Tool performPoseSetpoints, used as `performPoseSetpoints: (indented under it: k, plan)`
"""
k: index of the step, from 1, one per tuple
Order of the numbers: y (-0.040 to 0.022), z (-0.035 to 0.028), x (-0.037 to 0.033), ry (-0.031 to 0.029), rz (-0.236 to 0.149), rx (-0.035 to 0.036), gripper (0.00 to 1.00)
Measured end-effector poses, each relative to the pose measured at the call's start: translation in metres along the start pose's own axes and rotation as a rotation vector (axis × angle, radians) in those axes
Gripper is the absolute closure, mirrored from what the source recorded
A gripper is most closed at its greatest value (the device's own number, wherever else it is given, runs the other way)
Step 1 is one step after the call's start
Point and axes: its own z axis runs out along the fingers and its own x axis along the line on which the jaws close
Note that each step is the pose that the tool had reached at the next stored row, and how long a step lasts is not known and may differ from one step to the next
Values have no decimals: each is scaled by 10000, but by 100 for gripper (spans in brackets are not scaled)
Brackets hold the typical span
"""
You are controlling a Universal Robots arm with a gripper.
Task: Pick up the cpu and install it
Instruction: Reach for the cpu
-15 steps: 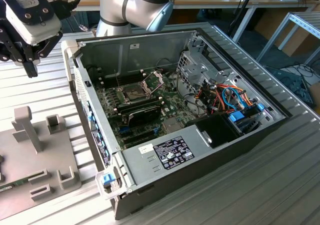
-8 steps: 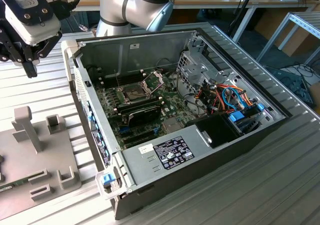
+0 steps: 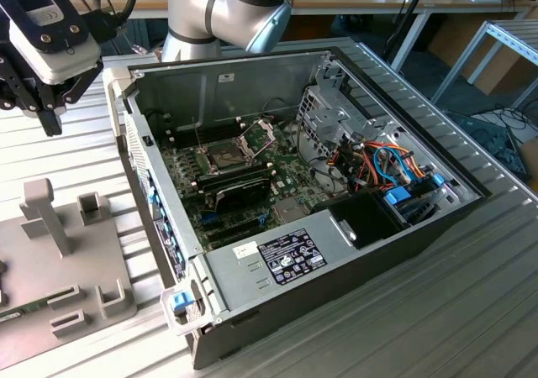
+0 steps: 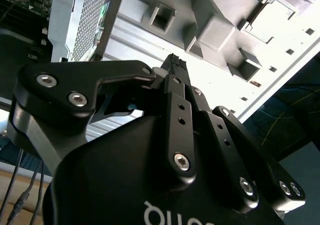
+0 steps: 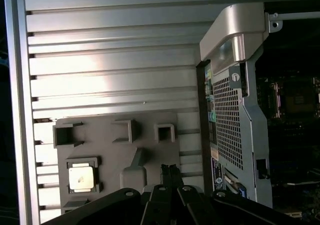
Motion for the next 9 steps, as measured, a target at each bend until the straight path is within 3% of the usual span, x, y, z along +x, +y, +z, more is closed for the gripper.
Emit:
performPoseSetpoints:
  k: [9]
  plan:
    - [0,2,6,-1,1,-2,89]
